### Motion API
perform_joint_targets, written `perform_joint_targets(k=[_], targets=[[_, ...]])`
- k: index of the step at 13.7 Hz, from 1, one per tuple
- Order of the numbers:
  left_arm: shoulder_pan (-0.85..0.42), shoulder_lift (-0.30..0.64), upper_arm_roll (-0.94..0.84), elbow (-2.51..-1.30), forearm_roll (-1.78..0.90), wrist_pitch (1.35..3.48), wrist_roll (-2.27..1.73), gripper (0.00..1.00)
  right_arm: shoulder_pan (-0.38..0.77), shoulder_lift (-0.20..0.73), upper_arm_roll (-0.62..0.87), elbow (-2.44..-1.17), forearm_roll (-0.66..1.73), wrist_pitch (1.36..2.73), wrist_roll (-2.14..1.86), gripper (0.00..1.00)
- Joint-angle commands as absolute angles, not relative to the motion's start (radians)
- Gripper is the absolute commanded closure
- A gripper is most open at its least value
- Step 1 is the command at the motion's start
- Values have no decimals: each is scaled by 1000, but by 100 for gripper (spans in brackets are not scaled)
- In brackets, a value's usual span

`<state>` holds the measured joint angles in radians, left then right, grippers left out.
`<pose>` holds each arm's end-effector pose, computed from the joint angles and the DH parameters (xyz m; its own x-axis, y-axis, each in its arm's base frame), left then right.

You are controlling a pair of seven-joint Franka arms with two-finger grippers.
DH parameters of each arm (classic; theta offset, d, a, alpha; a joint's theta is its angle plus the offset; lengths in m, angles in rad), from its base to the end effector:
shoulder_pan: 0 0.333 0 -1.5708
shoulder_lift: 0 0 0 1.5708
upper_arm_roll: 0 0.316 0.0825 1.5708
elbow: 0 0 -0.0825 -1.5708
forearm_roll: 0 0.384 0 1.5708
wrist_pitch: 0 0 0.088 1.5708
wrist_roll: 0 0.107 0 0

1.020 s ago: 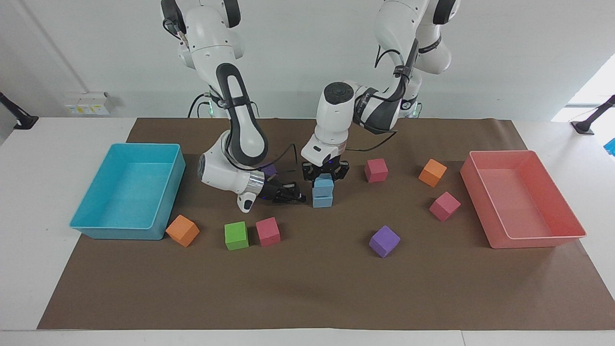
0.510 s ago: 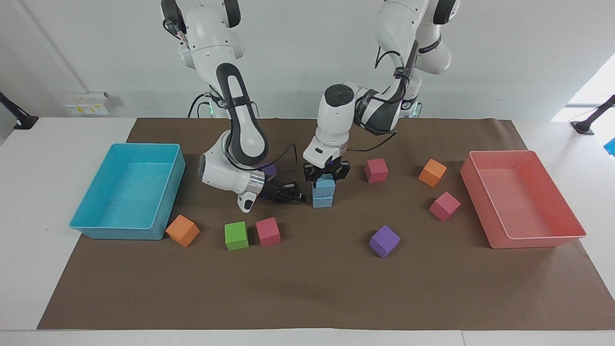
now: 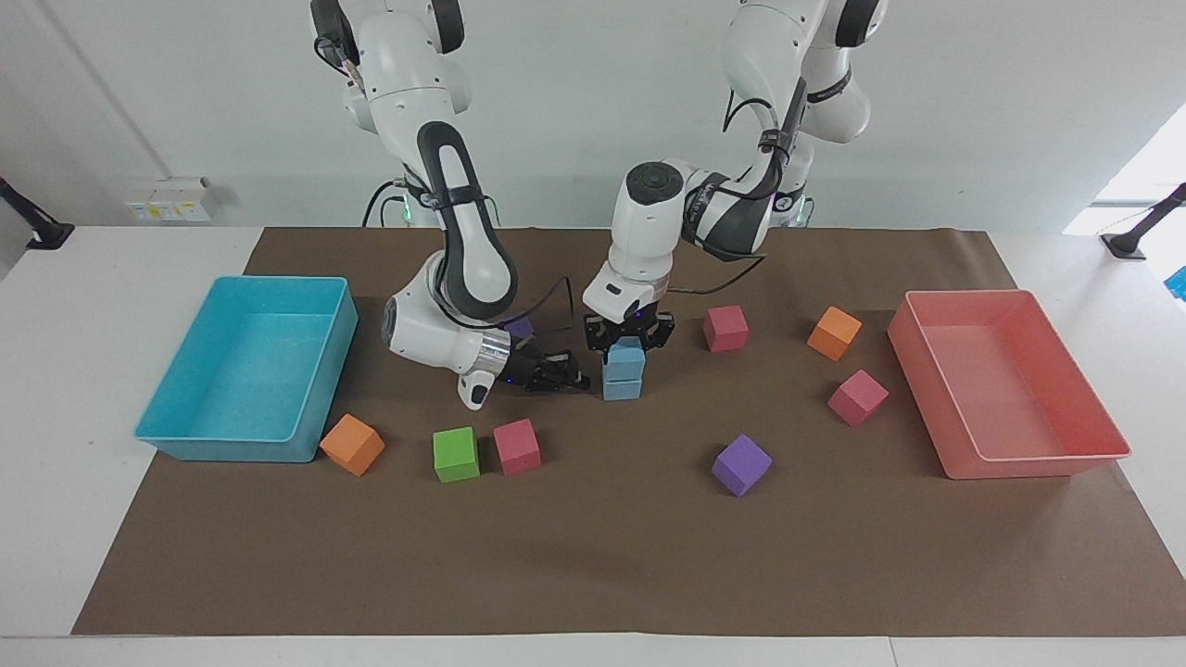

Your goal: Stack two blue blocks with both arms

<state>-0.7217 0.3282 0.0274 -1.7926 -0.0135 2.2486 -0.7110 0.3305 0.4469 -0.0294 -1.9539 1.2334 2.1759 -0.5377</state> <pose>0.4995 -0.4181 0.3803 0.9951 0.0264 0.0949 0.0183 -0.9962 0.0853 0.5732 0.2162 0.2475 0.9966 0.0060 -0.0821 -0.0610 -0.6157 -0.7856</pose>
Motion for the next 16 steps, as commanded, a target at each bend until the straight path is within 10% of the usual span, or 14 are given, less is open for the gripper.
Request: perform_joint_targets(k=[1, 10, 13, 16], targets=[[-735, 321, 40, -1818, 2, 2278, -698, 100, 322, 445, -23, -1965, 1266, 2177, -583, 100], [-738, 321, 40, -1825, 2, 2286, -699, 100, 322, 445, -23, -1965, 1266, 2175, -583, 100], [-739, 321, 40, -1827, 0, 2283, -703, 64, 321, 445, -23, -1965, 1266, 2174, -583, 100], [-739, 321, 40, -1825, 0, 2279, -703, 0, 321, 445, -25, -1965, 1266, 2172, -583, 100]])
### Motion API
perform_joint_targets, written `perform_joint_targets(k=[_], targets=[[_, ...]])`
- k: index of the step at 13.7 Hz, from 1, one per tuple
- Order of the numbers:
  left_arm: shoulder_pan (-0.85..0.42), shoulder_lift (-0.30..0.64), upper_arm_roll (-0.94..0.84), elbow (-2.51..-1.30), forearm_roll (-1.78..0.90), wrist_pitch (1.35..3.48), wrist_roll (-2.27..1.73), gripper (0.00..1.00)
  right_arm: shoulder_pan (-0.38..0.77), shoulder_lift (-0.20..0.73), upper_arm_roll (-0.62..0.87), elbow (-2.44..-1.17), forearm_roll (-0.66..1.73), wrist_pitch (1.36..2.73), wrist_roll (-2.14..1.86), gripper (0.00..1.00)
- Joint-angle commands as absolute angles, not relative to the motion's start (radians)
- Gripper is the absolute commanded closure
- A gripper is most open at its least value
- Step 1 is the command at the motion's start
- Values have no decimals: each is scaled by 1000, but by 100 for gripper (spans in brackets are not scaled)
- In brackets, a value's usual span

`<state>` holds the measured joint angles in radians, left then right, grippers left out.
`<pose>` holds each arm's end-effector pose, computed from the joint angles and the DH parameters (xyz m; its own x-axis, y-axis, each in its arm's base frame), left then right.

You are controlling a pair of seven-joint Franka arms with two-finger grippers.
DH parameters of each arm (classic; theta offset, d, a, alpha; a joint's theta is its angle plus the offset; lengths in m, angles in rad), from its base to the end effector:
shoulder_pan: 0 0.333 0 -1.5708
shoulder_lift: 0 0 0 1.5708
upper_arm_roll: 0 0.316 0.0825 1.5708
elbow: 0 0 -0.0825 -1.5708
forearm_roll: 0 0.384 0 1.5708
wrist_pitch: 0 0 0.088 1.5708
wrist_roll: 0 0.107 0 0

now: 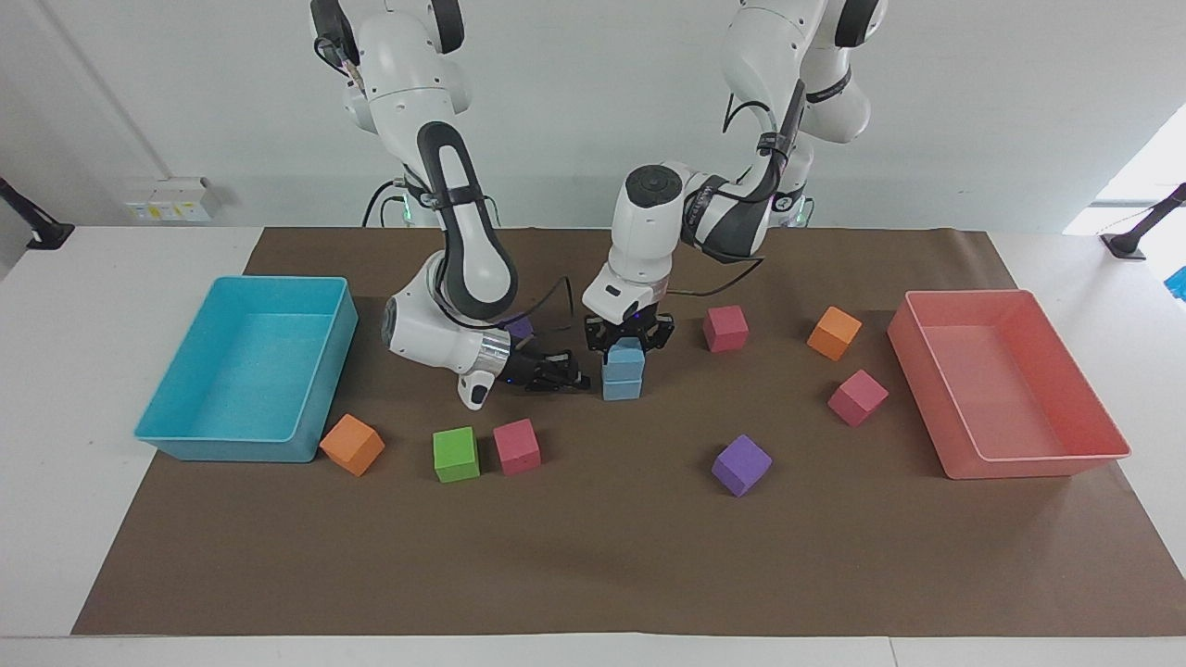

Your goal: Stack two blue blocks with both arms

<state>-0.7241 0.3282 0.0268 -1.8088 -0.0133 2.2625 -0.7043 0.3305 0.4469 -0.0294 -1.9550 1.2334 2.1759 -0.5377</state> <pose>0.4964 -0.4180 0.3741 0.9954 0.0167 0.0938 0.0089 -0.9965 0.0831 0.5729 0.2161 0.2470 0.9965 0.0060 -0.0831 -0.0618 -0.6160 -0.7853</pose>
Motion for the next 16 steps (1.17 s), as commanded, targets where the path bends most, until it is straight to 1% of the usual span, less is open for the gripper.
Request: perform_joint_targets(k=[1, 4, 6, 9, 11, 12, 14, 15, 16], targets=[[-739, 321, 41, -1825, 0, 2279, -701, 0, 321, 445, -23, -1965, 1266, 2172, -583, 100], [-739, 321, 41, -1819, 0, 2278, -701, 0, 319, 445, -23, -1965, 1266, 2172, -583, 100], [-735, 301, 40, -1812, 0, 2266, -699, 0, 318, 445, -23, -1965, 1266, 2171, -583, 100], [-727, 223, 44, -1813, 0, 2221, -698, 0, 318, 445, -25, -1964, 1266, 2172, -581, 100], [-710, 152, 52, -1825, 0, 2137, -672, 0, 313, 439, -25, -1953, 1264, 2172, -571, 100], [-681, 115, 51, -1838, 0, 2081, -613, 0, 311, 425, -26, -1953, 1258, 2172, -554, 100], [-626, 17, 52, -1947, 0, 2089, -513, 0, 308, 391, -29, -1953, 1232, 2171, -502, 100], [-600, -27, 52, -2013, 0, 2112, -459, 0, 305, 374, -29, -1950, 1192, 2169, -458, 91], [-566, -66, 52, -2081, 0, 2141, -409, 0, 293, 358, -29, -1944, 1131, 2166, -407, 57]])
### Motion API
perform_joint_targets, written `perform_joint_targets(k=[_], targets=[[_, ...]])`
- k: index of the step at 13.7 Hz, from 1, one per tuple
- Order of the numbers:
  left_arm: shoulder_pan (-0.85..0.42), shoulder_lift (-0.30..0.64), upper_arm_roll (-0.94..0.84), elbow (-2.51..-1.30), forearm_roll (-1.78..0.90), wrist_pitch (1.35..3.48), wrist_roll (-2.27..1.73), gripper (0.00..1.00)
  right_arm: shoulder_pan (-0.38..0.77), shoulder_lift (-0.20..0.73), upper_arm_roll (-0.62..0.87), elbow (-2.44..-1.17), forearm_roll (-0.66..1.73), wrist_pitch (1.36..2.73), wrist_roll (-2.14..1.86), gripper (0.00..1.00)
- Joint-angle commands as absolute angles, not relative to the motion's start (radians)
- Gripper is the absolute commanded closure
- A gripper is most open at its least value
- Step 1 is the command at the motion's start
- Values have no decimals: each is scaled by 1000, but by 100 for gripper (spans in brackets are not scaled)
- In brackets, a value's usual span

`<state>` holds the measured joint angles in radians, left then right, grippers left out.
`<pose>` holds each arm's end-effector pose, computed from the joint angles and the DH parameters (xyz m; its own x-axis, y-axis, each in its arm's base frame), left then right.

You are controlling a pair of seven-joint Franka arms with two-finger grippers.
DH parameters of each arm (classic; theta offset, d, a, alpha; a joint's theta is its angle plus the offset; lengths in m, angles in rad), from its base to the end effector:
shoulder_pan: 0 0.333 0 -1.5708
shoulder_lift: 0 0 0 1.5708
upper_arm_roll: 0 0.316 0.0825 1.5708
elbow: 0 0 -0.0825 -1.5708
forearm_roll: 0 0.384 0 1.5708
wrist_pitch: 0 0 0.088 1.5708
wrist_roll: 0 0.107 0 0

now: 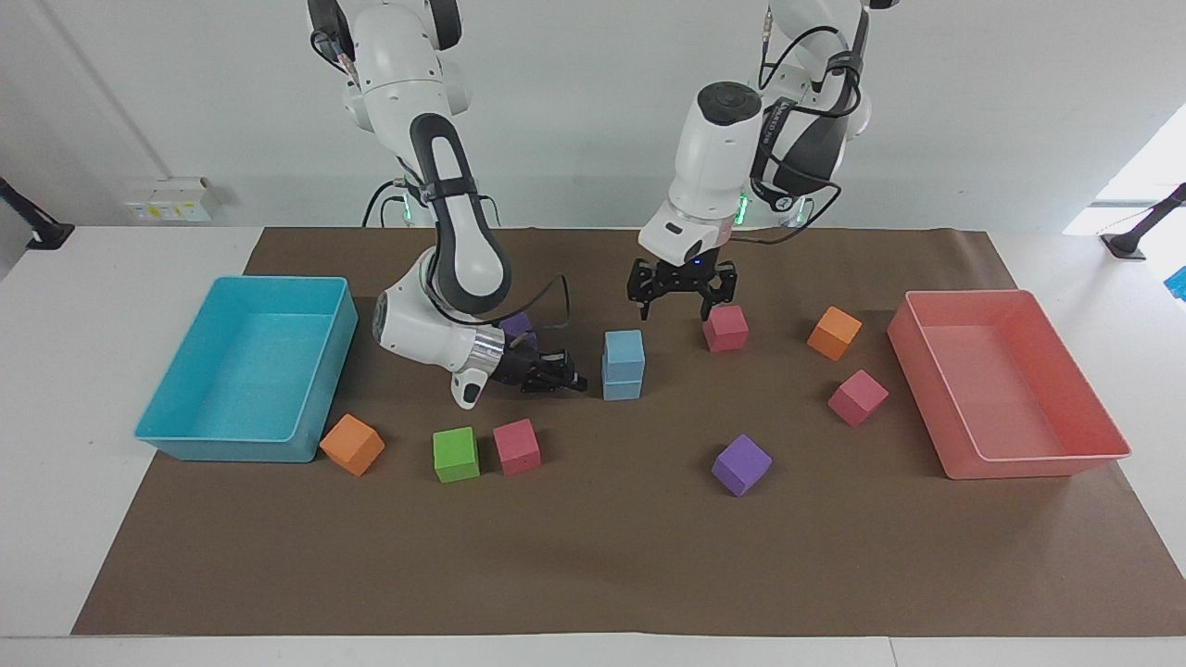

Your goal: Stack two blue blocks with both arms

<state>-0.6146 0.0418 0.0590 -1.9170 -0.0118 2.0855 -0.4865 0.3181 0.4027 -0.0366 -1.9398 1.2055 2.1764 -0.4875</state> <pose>0.4949 -0.3084 0.4814 0.9924 -0.0601 0.1078 -0.0676 -0.9955 0.0666 0.5840 0.2068 0.2798 0.9979 -0.0243 -0.0596 -0.0619 -0.6182 -0.7836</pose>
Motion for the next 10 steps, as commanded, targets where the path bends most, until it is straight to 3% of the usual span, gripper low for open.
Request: perform_joint_targets(k=[1, 2, 7, 10], targets=[[-530, -96, 51, -2144, 0, 2175, -364, 0, 288, 344, -29, -1942, 1080, 2164, -372, 35], [-497, -118, 52, -2187, 0, 2192, -316, 0, 284, 327, -29, -1942, 1048, 2164, -351, 1], [-373, -144, 52, -2211, 0, 2128, -152, 0, 261, 233, -40, -1924, 763, 2164, -185, 0], [-308, -137, 54, -2143, 0, 2071, -51, 0, 226, 206, -40, -1861, 507, 2097, -72, 0]])
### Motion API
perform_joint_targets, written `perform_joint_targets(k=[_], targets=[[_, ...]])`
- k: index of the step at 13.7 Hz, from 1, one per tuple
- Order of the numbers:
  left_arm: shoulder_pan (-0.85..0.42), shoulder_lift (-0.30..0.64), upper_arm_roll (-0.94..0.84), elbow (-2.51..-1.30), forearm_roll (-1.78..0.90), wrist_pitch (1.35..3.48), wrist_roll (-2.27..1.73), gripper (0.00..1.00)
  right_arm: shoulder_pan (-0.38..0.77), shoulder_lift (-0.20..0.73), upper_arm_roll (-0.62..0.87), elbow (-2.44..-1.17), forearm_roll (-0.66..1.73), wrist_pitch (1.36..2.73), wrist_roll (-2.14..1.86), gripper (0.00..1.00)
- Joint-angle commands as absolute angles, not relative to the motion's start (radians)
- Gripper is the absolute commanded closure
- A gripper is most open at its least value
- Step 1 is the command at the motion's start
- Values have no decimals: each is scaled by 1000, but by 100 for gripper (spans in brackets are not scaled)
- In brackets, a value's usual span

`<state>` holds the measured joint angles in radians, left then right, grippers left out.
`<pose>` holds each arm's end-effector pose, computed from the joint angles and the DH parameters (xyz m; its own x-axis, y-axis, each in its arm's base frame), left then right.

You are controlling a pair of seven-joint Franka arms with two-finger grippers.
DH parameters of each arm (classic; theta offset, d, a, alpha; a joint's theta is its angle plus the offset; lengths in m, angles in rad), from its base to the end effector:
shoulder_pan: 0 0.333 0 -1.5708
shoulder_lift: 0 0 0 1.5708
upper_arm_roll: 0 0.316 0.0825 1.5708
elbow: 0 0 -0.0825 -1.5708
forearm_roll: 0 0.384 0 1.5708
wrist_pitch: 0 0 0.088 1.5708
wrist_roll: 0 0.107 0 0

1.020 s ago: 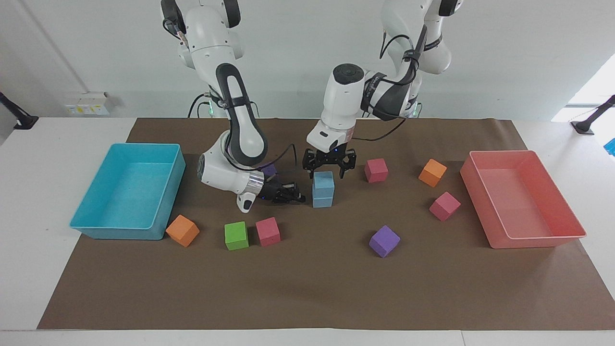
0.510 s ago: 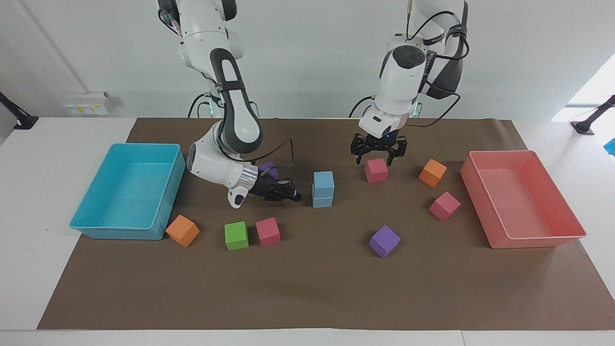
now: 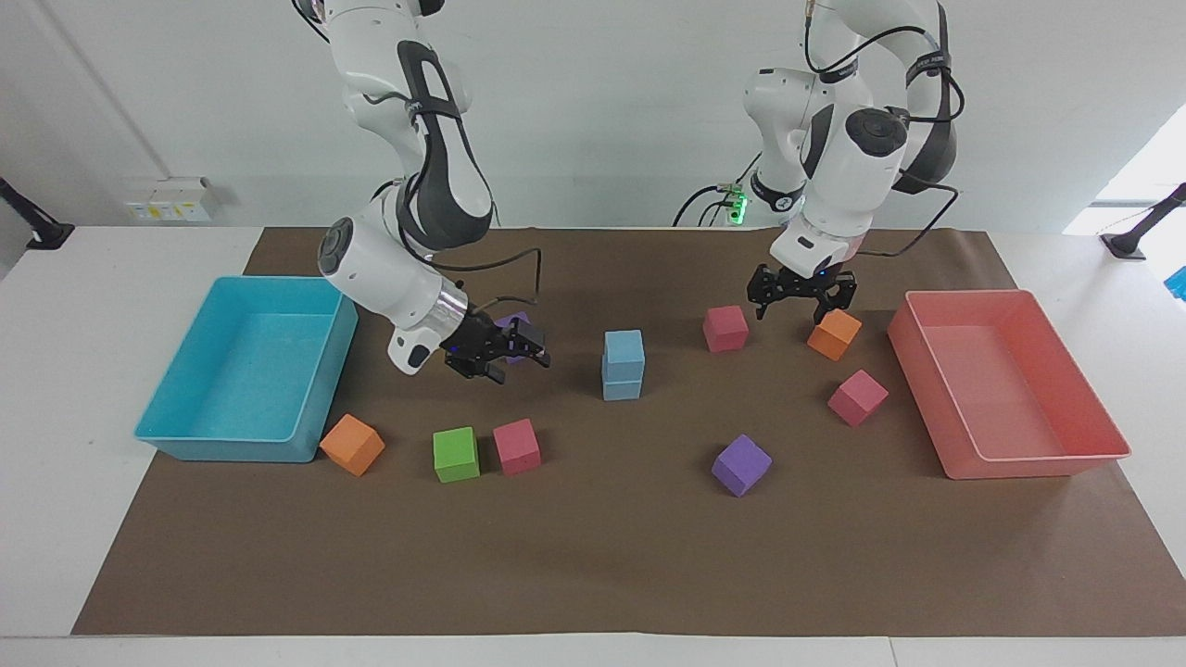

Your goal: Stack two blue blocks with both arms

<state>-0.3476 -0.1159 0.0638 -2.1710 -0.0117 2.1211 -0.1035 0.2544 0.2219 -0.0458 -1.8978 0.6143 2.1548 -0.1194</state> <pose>0.4978 -0.1451 0.4496 0.9829 -0.1727 0.0635 -0.1745 -0.9844 0.0244 0.5977 0.1519 0.3955 0.9999 -0.0102 0.0104 -0.0038 -0.8741 -0.4857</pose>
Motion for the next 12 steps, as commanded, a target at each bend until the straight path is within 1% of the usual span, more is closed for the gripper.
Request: perform_joint_targets(k=[1, 3, 4, 6, 9, 11, 12], targets=[[-295, -124, 54, -2102, 0, 2048, -35, 0, 213, 203, -40, -1833, 445, 2054, -72, 0], [-262, -89, 54, -1999, 0, 2008, -28, 0, 190, 189, -40, -1786, 301, 1978, -72, 0], [-256, -66, 54, -1941, 0, 1976, -8, 0, 178, 175, -40, -1779, 254, 1961, -71, 0], [-220, -29, 55, -1814, 0, 1874, 20, 0, 146, 143, -41, -1779, 203, 1951, -72, 0], [-178, 24, 55, -1634, 2, 1746, 55, 0, 92, 104, -41, -1775, 123, 1899, -68, 0], [-147, 51, 55, -1531, 2, 1640, 66, 0, 60, 74, -46, -1775, 91, 1861, -19, 0], [-147, 51, 55, -1499, 0, 1599, 64, 0, 52, 58, -46, -1775, 69, 1849, -5, 0]])
